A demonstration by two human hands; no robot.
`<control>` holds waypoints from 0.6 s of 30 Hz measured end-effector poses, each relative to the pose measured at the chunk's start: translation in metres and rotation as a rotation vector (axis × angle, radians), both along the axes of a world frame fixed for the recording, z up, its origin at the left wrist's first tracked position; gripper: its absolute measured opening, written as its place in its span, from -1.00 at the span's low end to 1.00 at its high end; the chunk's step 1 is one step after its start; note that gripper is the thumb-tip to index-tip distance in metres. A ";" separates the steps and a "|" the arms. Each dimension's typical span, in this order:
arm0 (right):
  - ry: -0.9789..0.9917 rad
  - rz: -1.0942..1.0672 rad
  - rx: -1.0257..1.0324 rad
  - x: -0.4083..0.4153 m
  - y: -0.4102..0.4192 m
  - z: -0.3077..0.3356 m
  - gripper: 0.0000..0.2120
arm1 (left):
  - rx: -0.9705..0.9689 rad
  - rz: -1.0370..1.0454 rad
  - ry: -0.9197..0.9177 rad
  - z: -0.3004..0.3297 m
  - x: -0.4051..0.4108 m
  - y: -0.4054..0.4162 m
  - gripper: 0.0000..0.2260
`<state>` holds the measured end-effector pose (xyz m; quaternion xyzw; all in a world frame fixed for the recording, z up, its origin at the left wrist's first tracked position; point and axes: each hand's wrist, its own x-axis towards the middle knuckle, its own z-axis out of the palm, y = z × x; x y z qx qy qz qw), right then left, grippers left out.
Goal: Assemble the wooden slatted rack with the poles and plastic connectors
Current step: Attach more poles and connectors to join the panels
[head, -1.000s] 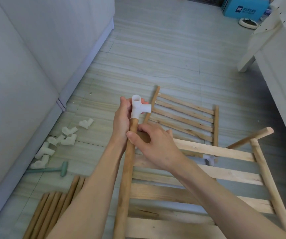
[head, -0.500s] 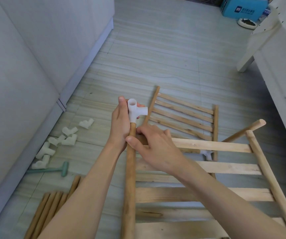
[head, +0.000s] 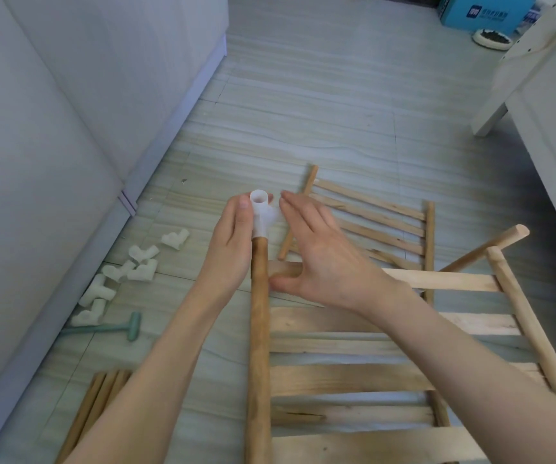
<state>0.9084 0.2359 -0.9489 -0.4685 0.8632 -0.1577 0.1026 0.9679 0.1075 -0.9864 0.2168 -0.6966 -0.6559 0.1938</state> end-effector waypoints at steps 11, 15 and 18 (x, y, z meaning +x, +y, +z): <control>0.203 0.156 0.115 -0.016 -0.017 0.011 -0.24 | 0.050 0.150 -0.022 -0.001 0.003 0.018 -0.68; 0.270 0.154 0.115 -0.017 -0.018 0.011 -0.32 | 0.010 0.157 0.001 -0.004 0.000 0.018 -0.66; 0.295 0.138 0.154 -0.016 -0.022 0.011 -0.36 | -0.026 0.154 0.031 -0.007 0.000 0.016 -0.66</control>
